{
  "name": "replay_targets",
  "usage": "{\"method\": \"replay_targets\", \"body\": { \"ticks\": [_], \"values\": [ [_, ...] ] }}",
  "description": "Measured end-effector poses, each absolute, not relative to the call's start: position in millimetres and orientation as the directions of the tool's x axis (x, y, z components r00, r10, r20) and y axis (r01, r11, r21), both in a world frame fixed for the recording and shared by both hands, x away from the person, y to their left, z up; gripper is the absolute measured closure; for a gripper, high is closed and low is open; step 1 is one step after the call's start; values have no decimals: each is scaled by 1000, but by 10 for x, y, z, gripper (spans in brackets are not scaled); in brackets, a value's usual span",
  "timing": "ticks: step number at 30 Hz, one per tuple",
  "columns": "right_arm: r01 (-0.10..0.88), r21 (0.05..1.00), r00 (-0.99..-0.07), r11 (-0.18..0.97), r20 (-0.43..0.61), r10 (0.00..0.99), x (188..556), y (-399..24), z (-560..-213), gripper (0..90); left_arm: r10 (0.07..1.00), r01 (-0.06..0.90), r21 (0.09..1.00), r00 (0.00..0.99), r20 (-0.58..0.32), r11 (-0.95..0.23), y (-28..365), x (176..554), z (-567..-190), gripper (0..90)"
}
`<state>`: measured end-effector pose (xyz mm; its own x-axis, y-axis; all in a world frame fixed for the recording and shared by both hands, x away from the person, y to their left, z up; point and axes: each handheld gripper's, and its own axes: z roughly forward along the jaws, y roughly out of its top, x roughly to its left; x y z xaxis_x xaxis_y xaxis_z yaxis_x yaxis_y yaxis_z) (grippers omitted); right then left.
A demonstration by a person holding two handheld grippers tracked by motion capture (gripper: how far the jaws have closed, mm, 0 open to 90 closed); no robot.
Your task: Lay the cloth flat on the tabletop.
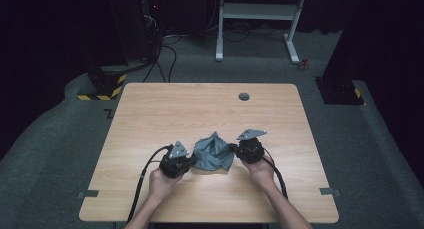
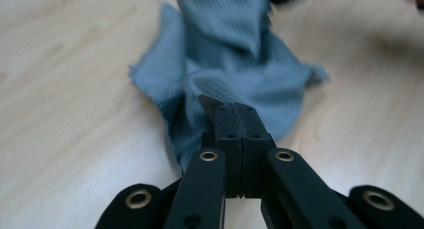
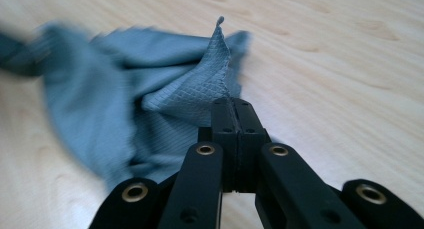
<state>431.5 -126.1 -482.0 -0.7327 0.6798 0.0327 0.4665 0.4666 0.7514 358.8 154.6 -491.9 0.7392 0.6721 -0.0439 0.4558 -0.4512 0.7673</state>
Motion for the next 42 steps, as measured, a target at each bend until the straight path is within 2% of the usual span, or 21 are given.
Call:
{"method": "replay_targets", "body": {
  "ticks": [6,10,13,14,15,19,21,24,31,32,35,37,38,39,40,41,42],
  "values": [
    [515,740,-672,433,36,739,4552,-1306,-4794,900,655,457,738,755,-26,-497,1607,3402,-5028,888],
    [558,721,-632,411,48,773,4638,-1357,-4860,898,645,467,709,764,-22,-529,1606,3376,-5085,837],
    [583,700,-622,414,57,781,4676,-1384,-4939,826,652,476,710,758,-31,-519,1620,3370,-5087,808],
    [583,700,-622,414,57,781,4676,-1384,-4939,826,653,474,716,757,-33,-513,1632,3370,-5074,808],
    [581,715,-619,390,76,782,4667,-1425,-4931,795,661,468,735,749,-34,-492,1657,3362,-5027,773],
    [557,741,-629,376,80,774,4587,-1476,-4858,765,687,457,768,726,-30,-449,1695,3360,-4943,660],
    [528,749,-664,402,68,745,4431,-1475,-4805,749,719,470,777,694,-31,-420,1695,3412,-4906,602],
    [499,736,-716,457,53,696,4236,-1418,-4826,721,735,485,786,675,-57,-384,1656,3489,-4911,573],
    [454,740,-788,495,75,611,3853,-1341,-4919,659,746,512,774,662,-78,-372,1561,3625,-4952,624],
    [448,739,-797,503,76,599,3767,-1319,-4955,625,739,521,766,668,-90,-377,1543,3667,-4969,691],
    [441,738,-803,511,70,592,3717,-1298,-4989,605,732,521,761,675,-91,-386,1526,3685,-4976,804],
    [438,733,-807,521,66,587,3698,-1270,-5021,606,720,517,760,688,-95,-394,1511,3670,-4973,836],
    [439,727,-810,528,66,582,3696,-1256,-5035,622,715,510,762,693,-91,-398,1499,3652,-4969,858],
    [428,716,-818,551,48,573,3691,-1220,-5062,702,700,495,761,710,-76,-419,1482,3607,-4951,874],
    [428,716,-818,551,48,573,3691,-1220,-5062,702,700,495,761,710,-76,-419,1482,3607,-4951,877],
    [417,703,-821,577,19,571,3685,-1190,-5082,811,684,480,762,727,-68,-435,1470,3559,-4930,880],
    [411,703,-821,580,9,571,3678,-1186,-5085,863,672,470,762,738,-63,-445,1466,3535,-4920,881]
  ]
}}
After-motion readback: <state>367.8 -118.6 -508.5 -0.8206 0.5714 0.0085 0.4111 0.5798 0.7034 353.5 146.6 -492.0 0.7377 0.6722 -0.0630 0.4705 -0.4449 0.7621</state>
